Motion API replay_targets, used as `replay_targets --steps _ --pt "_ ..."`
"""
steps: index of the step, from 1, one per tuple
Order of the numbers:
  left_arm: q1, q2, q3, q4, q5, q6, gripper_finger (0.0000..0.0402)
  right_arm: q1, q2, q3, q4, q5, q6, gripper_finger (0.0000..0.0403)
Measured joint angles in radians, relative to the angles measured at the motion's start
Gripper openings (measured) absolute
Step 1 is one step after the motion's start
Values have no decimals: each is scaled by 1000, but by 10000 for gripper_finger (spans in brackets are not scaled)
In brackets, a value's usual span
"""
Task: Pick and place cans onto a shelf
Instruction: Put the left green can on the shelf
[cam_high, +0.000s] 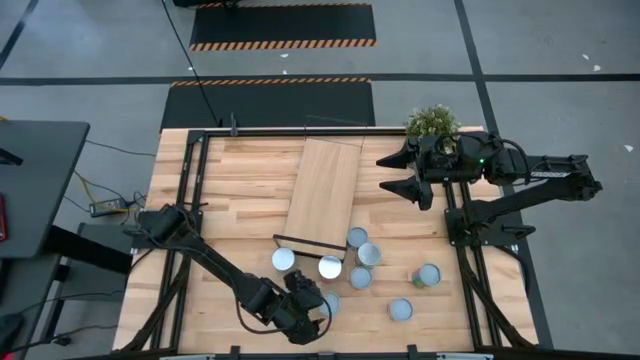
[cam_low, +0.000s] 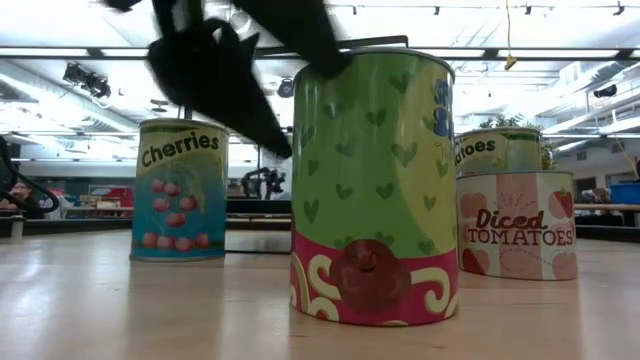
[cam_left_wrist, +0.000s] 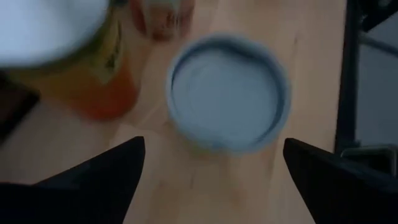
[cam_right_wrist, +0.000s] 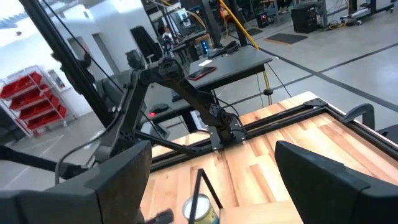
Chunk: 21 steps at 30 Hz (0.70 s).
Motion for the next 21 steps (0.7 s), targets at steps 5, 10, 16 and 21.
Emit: replay_targets --steps 5,10,16,21 --pt "3 28 1 78 -19 104 390 0 0 0 -1 -1 19 348" --pt "13 76 0 137 -21 156 390 0 0 0 -5 9 36 348" --pt "15 93 0 193 -92 156 389 0 0 0 -29 14 56 348" --pt "15 97 0 214 -123 153 368 0 0 0 -33 23 62 348"
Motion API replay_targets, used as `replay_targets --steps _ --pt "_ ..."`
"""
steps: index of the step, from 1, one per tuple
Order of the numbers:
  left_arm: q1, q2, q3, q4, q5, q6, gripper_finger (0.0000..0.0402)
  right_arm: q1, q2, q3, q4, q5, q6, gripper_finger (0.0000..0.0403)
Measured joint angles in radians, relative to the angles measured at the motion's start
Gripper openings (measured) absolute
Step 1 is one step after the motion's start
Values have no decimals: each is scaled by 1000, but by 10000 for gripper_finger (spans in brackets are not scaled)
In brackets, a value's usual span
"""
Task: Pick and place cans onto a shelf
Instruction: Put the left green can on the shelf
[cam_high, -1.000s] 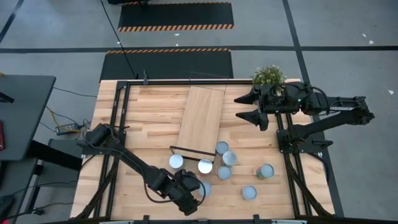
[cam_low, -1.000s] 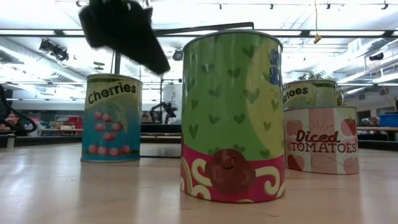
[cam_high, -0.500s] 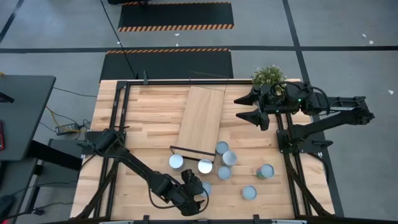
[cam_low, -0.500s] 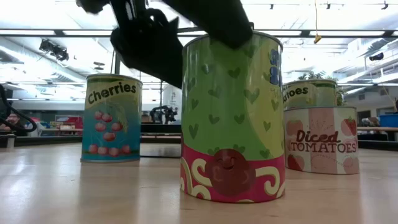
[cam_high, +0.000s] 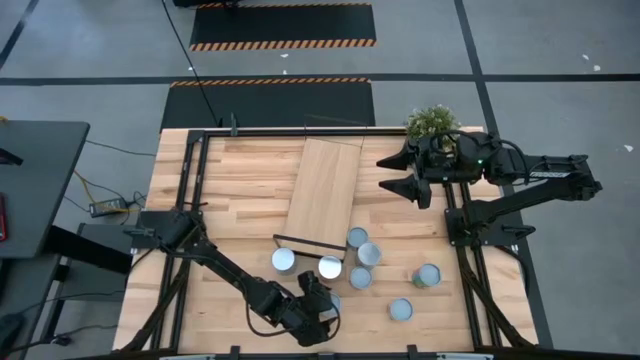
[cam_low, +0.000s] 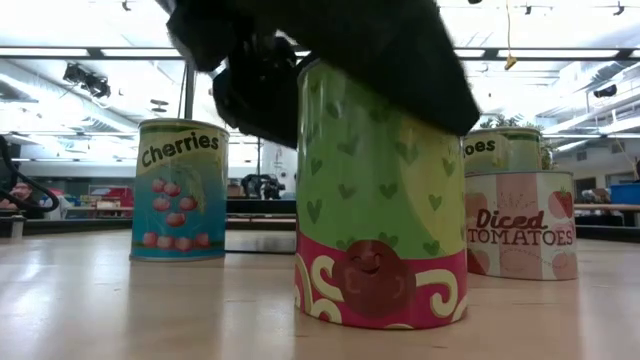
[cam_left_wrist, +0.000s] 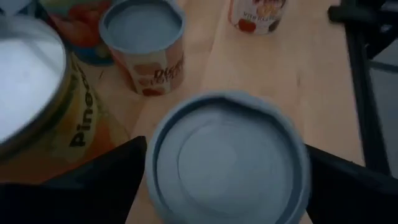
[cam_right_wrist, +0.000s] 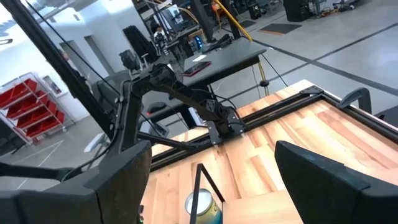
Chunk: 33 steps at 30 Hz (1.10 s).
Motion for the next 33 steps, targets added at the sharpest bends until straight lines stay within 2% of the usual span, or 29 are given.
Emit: replay_targets --steps 6,8,12,20,27,33 --pt "0 0 0 17 0 -65 295 0 0 0 -1 3 16 348" --pt "-3 0 0 16 3 -79 285 0 0 0 -2 3 14 348" --pt "-3 -56 -1 -7 54 -129 285 0 0 0 -1 3 12 348" --pt "20 -276 0 -28 123 -148 295 0 0 0 5 3 9 348" --pt "156 -434 3 -74 192 -142 293 0 1 0 4 17 13 348" --pt "320 -498 63 -132 253 -23 294 -7 7 0 4 50 -18 348"
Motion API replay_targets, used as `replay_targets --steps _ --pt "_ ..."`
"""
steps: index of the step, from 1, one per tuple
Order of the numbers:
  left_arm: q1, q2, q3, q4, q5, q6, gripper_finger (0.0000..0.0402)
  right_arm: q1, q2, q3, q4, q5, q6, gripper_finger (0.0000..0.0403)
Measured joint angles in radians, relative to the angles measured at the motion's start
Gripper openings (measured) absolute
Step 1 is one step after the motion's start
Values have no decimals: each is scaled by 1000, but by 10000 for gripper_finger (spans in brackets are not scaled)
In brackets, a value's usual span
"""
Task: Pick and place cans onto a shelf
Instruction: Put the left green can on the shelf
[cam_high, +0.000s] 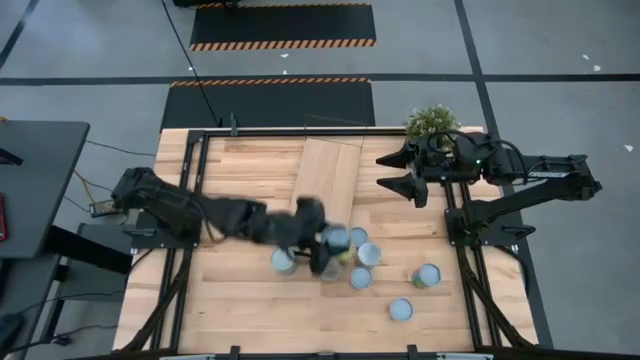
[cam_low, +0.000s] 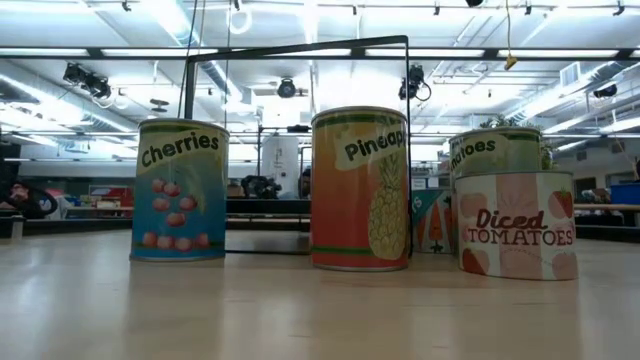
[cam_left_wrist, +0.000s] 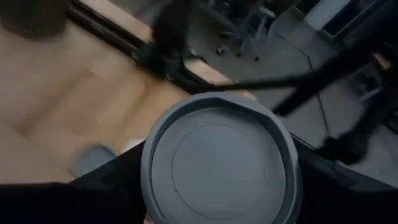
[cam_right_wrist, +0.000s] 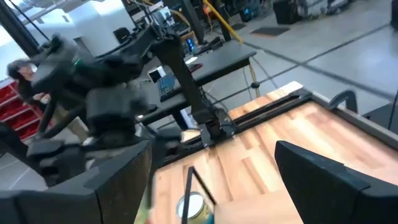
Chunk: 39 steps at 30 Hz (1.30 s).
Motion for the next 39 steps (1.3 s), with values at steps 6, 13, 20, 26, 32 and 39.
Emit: replay_targets --steps 6,13,20,26,32,39 --pt "207 -3 19 -76 146 164 294 -7 -4 0 7 72 -17 348" --pt "503 5 -13 -147 365 404 295 -6 4 0 10 114 3 348" --pt "704 107 -32 -89 559 562 295 -6 41 0 26 180 2 348" --pt "756 218 -32 38 583 610 295 -8 81 0 57 179 -5 348" --pt "774 299 -15 90 576 683 295 -18 97 0 90 197 1 348" --pt "769 385 73 102 533 764 295 -21 107 0 120 275 0 348"
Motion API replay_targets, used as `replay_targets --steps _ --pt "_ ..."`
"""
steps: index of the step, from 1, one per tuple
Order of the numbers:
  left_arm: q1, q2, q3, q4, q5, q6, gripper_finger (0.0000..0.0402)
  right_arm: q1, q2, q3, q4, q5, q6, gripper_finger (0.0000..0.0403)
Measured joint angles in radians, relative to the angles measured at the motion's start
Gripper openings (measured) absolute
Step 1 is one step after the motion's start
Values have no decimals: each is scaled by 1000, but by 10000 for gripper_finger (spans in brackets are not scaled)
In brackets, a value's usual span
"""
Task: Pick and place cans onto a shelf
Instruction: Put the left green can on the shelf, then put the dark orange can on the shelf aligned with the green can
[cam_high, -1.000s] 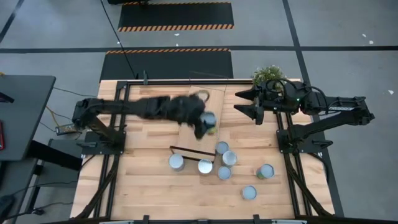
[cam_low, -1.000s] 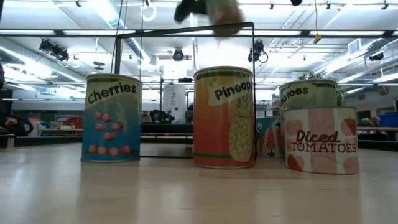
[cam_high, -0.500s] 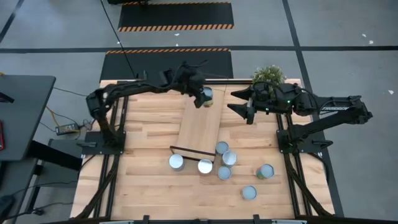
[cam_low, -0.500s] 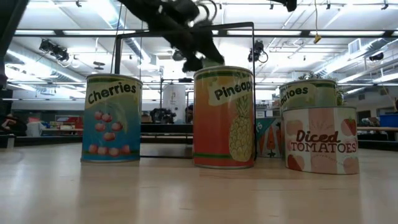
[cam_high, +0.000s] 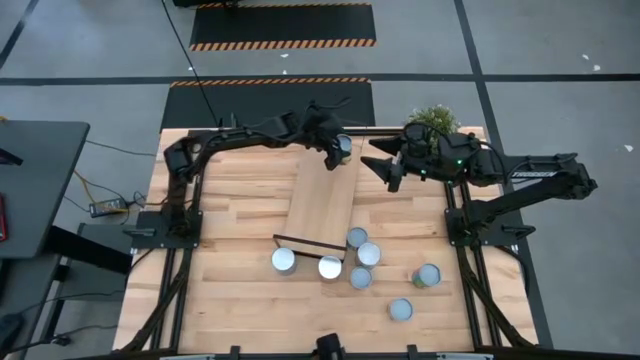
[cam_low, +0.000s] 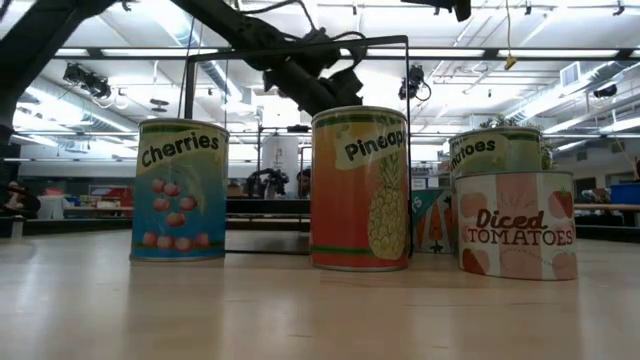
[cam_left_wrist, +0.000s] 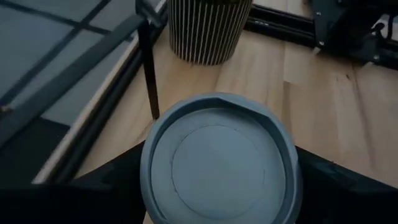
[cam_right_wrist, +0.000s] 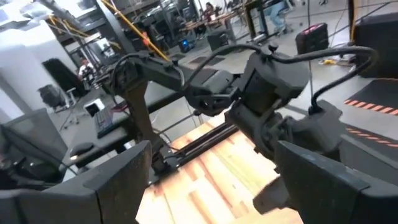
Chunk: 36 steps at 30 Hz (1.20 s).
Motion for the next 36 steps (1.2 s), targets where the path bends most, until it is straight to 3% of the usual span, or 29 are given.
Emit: replay_targets --steps 13,22,36 --pt "-23 121 61 39 -89 89 301 1 15 0 41 26 7 348" --pt "-39 127 62 27 -99 77 352 11 15 0 41 27 9 348" --pt "-71 100 62 77 -171 134 357 11 15 0 41 -10 1 348"
